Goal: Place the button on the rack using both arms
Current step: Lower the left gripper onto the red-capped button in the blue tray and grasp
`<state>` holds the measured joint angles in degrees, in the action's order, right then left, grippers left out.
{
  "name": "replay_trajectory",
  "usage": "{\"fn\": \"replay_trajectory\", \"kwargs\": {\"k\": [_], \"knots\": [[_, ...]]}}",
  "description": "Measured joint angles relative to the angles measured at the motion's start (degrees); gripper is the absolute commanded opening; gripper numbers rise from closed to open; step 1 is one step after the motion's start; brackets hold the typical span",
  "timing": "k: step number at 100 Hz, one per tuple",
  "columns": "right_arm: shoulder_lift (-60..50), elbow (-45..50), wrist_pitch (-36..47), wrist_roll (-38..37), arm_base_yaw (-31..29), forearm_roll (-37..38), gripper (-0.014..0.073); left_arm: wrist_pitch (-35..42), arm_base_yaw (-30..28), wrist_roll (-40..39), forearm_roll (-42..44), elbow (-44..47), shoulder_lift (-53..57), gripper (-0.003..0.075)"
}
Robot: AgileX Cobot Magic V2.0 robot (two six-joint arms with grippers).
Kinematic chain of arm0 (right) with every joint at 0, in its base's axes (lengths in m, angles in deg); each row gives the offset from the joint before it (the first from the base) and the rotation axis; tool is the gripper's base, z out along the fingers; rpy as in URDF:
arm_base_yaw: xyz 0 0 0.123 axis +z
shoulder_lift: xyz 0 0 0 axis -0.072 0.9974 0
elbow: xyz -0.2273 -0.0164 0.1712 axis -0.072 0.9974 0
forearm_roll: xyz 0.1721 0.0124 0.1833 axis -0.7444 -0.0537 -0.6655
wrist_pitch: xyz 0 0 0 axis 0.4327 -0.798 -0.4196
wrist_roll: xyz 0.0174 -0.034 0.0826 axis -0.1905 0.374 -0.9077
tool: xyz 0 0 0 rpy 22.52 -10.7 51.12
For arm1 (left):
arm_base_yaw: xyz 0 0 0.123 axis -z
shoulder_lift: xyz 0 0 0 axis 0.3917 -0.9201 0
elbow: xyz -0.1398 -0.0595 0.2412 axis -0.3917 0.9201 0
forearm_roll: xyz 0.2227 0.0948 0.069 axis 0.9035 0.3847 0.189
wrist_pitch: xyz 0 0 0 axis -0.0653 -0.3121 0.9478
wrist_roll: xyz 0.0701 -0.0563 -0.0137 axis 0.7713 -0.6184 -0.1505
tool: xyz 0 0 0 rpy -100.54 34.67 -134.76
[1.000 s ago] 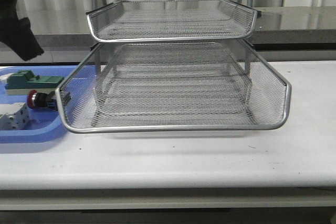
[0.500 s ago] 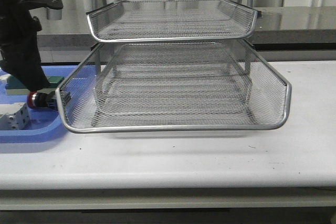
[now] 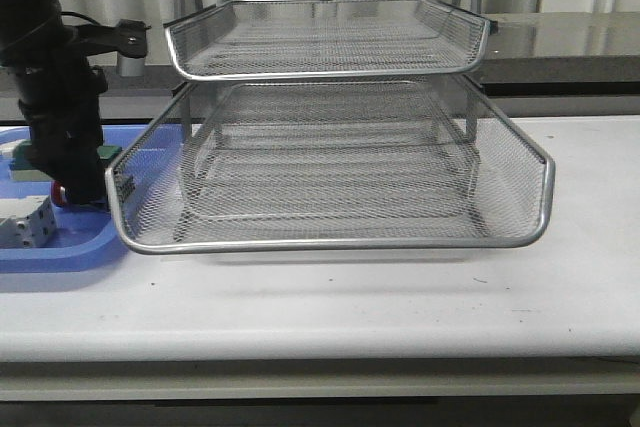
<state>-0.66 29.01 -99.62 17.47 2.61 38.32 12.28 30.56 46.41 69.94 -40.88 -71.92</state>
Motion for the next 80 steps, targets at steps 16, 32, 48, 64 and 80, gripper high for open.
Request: {"fn": "replay_trajectory", "kwargs": {"k": [16, 32, 48, 64, 80], "knots": [[0.0, 0.0, 0.0, 0.0, 0.0, 0.0, -0.007, 1.0, 0.0, 0.0, 0.5, 0.0, -0.7, 0.0671], [0.0, 0.0, 0.0, 0.0, 0.0, 0.0, -0.007, 1.5, 0.0, 0.0, 0.6, 0.0, -1.7, 0.0671], [0.0, 0.0, 0.0, 0.0, 0.0, 0.0, -0.007, 2.0, 0.0, 0.0, 1.1, 0.0, -3.5, 0.0671], [0.0, 0.0, -0.1, 0.0, 0.0, 0.0, -0.007, 2.4, 0.0, 0.0, 1.1, 0.0, -3.9, 0.0671], [0.0, 0.0, -0.1, 0.0, 0.0, 0.0, -0.007, 2.7, 0.0, 0.0, 1.1, 0.0, -3.9, 0.0671]]}}
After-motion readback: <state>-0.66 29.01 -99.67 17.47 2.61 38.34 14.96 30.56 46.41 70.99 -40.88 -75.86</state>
